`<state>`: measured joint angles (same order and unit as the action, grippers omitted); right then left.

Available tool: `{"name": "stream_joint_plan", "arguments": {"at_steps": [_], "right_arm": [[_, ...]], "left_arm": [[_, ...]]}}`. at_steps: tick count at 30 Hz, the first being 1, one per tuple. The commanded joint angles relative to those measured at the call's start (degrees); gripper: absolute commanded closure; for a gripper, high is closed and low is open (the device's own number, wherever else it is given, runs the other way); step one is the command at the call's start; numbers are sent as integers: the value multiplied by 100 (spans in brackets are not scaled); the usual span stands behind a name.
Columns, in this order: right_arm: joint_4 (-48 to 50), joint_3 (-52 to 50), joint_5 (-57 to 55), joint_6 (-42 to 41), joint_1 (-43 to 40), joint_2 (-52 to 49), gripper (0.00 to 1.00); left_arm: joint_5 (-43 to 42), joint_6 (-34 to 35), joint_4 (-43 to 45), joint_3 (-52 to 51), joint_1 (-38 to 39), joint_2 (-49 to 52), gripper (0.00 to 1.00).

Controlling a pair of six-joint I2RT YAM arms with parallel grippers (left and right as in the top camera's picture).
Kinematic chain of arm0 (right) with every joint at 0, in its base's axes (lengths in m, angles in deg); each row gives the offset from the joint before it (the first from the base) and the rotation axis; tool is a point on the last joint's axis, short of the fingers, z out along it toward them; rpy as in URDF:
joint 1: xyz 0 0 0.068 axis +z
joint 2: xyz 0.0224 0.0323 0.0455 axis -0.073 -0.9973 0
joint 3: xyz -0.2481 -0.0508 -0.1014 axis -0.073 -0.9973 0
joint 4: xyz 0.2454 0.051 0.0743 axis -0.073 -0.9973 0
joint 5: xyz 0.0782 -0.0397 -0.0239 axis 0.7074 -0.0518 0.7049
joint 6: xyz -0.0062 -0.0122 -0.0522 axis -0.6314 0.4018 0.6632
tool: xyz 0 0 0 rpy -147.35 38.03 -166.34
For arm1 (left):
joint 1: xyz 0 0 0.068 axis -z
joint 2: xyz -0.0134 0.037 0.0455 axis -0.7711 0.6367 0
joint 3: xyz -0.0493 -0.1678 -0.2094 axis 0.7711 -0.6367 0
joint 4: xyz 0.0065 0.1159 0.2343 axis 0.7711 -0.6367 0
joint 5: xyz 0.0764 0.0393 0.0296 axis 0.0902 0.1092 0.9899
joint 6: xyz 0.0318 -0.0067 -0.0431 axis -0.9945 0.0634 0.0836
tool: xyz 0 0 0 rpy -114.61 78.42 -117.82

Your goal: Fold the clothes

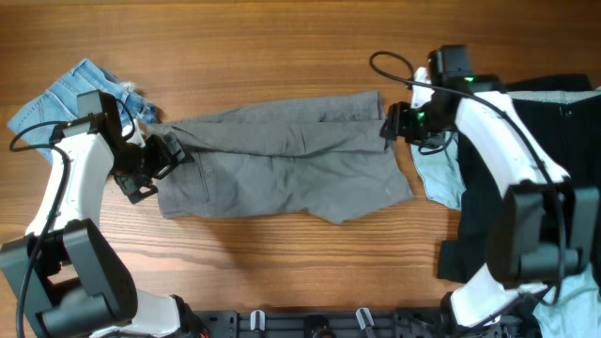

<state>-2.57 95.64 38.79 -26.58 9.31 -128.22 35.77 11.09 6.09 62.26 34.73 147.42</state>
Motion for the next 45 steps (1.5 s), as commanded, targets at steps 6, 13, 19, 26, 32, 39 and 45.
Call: {"name": "stream_joint_plan", "arguments": {"at_steps": [6, 13, 19, 26, 32, 39, 45], "right_arm": [[389, -7, 1174, 310, 146, -903, 39], [240, 105, -472, 313, -87, -859, 26], [-1049, 243, 1445, 992, -326, -400, 39], [-15, -289, 1333, 52, 55, -455, 30], [1451, -901, 1246, -656, 103, -476, 34], [1926, -881, 1027, -782, -50, -470, 87], [2420, -579, 2253, -765, -758, -140, 96]], "left_arm": [[-98, -138, 17, 37, 20, 0, 0], [-101, -136, 15, 37, 20, 0, 0], [-232, -136, 15, 37, 20, 0, 0], [-232, -138, -11, 37, 20, 0, 0], [-229, -138, -94, 37, 20, 0, 0], [-229, -138, -94, 37, 20, 0, 0], [-229, -138, -92, 37, 20, 0, 0]]}}
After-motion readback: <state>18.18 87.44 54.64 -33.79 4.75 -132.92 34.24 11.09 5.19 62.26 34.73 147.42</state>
